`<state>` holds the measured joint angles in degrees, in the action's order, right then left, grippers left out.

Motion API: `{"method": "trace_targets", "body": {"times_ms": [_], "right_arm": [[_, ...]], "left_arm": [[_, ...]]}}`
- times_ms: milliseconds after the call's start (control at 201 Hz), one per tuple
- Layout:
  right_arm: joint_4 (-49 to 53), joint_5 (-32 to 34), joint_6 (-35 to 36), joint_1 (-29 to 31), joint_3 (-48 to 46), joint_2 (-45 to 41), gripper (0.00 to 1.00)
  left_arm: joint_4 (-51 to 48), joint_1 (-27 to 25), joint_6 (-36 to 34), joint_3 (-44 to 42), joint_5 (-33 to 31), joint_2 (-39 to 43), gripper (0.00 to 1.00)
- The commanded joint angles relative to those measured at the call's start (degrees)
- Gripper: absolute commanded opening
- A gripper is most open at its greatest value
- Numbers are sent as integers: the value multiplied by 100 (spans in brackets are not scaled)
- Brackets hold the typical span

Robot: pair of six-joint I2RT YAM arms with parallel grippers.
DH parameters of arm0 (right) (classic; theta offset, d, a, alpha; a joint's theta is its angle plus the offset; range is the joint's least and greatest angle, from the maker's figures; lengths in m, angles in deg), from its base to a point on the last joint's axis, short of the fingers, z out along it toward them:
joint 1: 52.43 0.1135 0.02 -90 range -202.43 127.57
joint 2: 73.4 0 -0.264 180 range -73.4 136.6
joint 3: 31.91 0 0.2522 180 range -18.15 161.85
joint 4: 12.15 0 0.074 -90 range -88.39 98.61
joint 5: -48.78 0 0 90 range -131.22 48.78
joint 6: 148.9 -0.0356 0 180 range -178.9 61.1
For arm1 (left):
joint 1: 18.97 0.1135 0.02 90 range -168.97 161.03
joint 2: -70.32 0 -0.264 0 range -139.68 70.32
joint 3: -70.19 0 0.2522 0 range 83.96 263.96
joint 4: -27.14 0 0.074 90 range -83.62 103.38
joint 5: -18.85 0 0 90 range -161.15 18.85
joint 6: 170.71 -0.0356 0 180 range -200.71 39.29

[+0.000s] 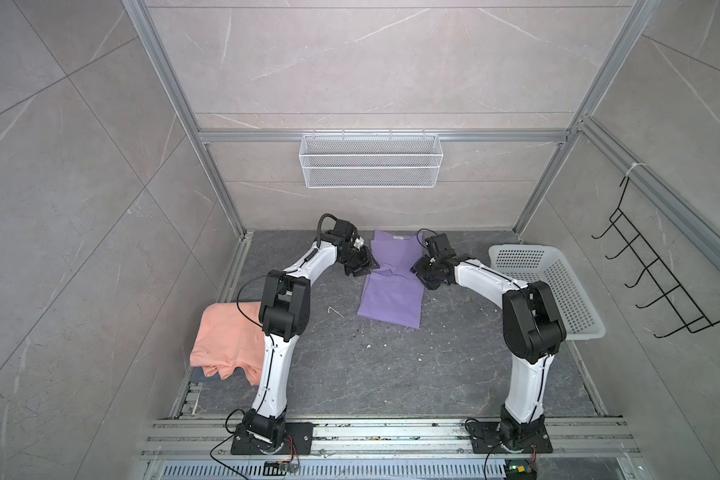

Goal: Fold and stack the t-shirts

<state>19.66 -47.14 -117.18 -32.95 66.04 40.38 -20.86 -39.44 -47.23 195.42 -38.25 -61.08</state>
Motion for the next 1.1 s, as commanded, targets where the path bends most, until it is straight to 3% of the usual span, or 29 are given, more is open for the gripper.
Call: {"method": "trace_targets", "body": {"times_ms": [0,134,358,543,906,1090], "right_arm": [[-10,-313,661,-14,155,-353,55],[447,-503,754,-14,-482,-912,55],[201,-929,142,36,-2414,-2139,57],[-460,-1378,-557,285,-3588,-2570,69],[-1814,-931,-1656,732,-4652,-2490,73],[-2000,-632,-1950,890,-4467,-1989,73]], "left_arm": [[228,148,129,-332,-172,575,45],[163,135,11,-1183,-487,1249,47],[283,115,-1,-3118,-628,2473,52],[838,-52,246,-4336,-338,2934,64],[2468,-186,1383,-5211,-140,2698,66],[2755,-190,1617,-5090,-116,2294,58]]}}
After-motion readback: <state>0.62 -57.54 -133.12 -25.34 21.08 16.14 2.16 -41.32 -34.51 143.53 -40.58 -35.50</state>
